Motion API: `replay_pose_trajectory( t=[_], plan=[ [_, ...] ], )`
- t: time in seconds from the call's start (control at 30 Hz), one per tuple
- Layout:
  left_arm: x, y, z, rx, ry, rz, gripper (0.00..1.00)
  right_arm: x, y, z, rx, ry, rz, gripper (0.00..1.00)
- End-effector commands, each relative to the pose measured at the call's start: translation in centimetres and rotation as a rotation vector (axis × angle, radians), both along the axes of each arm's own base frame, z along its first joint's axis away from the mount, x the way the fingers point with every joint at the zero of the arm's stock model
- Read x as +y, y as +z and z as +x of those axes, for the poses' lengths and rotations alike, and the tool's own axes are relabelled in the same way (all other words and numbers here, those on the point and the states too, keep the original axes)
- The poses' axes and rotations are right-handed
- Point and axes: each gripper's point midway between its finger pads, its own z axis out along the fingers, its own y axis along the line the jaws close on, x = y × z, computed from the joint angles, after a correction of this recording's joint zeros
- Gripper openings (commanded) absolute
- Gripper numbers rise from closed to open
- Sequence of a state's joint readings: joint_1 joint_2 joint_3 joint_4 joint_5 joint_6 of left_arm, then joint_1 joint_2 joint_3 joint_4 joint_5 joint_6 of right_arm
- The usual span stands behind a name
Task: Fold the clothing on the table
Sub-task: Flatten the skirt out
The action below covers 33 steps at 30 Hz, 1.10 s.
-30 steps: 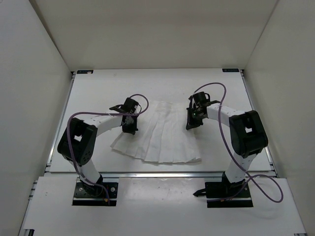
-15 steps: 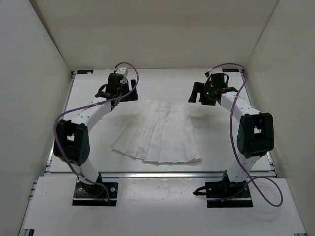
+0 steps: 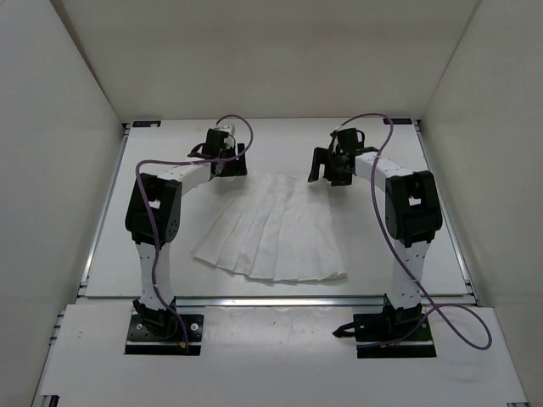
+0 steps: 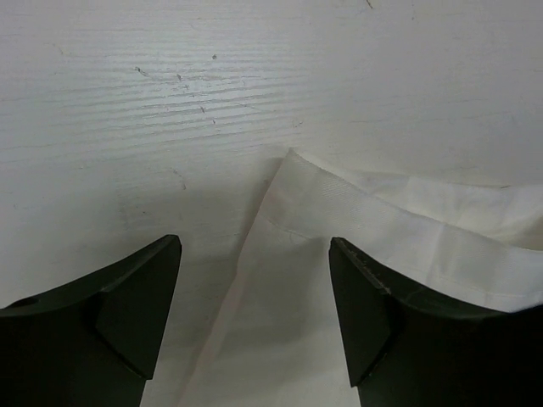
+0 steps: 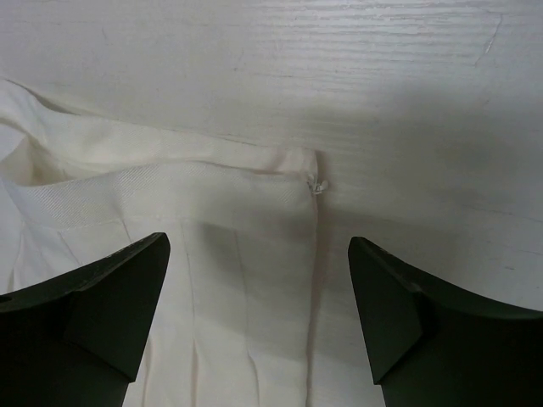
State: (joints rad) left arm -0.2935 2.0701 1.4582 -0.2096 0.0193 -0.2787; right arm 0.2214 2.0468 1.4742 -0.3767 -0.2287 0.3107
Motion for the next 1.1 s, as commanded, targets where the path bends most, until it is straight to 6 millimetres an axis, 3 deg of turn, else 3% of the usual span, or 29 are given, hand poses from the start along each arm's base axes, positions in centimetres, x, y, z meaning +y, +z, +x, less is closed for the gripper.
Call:
replay_pose_trajectory(
  t=[0.0, 0.13, 0.37, 0.53, 0.6, 0.63, 0.67, 0.7, 0.73, 0.77, 0.87, 0.9, 0.93, 0.97, 1.03, 1.07],
  plan=[
    [-0.6, 3.2, 1.9, -0.074, -0.01, -0.078, 0.8, -0.2, 0.1, 1.1, -0.001, -0.033, -0.037, 0.84],
    [-0.7, 1.4, 1.7, -0.024, -0.014, -0.102, 0.78, 0.1, -1.2, 1.3, 0.051, -0.035, -0.085, 0.82],
    [-1.8, -0.3, 1.7, 0.018, -0.03, -0.089, 0.7, -0.3, -2.5, 0.8, 0.096, -0.046, -0.117, 0.63],
    [-2.3, -1.2, 1.5, 0.048, -0.043, -0.089, 0.65, -0.5, -2.9, 0.3, 0.107, -0.047, -0.123, 0.57],
    [-2.4, -1.4, 1.8, 0.05, -0.042, -0.079, 0.53, -0.4, -3.5, 0.0, 0.124, -0.045, -0.125, 0.44],
    [-2.8, -1.7, 1.8, 0.064, -0.044, -0.083, 0.43, -0.5, -3.4, -0.1, 0.127, -0.05, -0.12, 0.27],
    [-2.8, -1.6, 1.8, 0.075, -0.038, -0.085, 0.33, -0.6, -3.8, -0.4, 0.141, -0.055, -0.116, 0.18],
    [-2.6, -1.7, 2.0, 0.095, -0.035, -0.089, 0.26, -0.6, -3.7, -0.3, 0.14, -0.065, -0.11, 0.02],
    [-2.8, -1.3, 2.7, 0.087, -0.032, -0.092, 0.09, -1.0, -3.8, -0.4, 0.144, -0.075, -0.109, 0.0],
    [-2.8, -1.6, 2.3, 0.114, -0.033, -0.085, 0.0, -1.3, -3.7, -0.3, 0.139, -0.089, -0.111, 0.0],
    [-3.3, 0.5, 3.6, 0.079, -0.062, -0.111, 0.0, -2.3, -1.8, 1.1, 0.078, -0.107, -0.104, 0.0],
    [-3.1, 1.4, 4.3, 0.059, -0.06, -0.107, 0.0, -2.5, -0.1, 2.2, 0.03, -0.108, -0.102, 0.01],
    [-3.3, 3.6, 5.0, 0.021, -0.064, -0.118, 0.0, -2.9, 2.2, 3.6, -0.022, -0.108, -0.076, 0.0],
    [-3.6, 6.1, 5.9, -0.034, -0.075, -0.132, 0.0, -3.4, 3.2, 4.2, -0.046, -0.118, -0.068, 0.0],
    [-3.4, 10.2, 7.0, -0.108, -0.082, -0.147, 0.0, -3.7, 10.1, 7.3, -0.204, -0.119, -0.023, 0.0],
    [-3.4, 13.8, 7.6, -0.175, -0.084, -0.169, 0.0, -4.3, 12.0, 8.0, -0.24, -0.123, -0.004, 0.0]
  ],
)
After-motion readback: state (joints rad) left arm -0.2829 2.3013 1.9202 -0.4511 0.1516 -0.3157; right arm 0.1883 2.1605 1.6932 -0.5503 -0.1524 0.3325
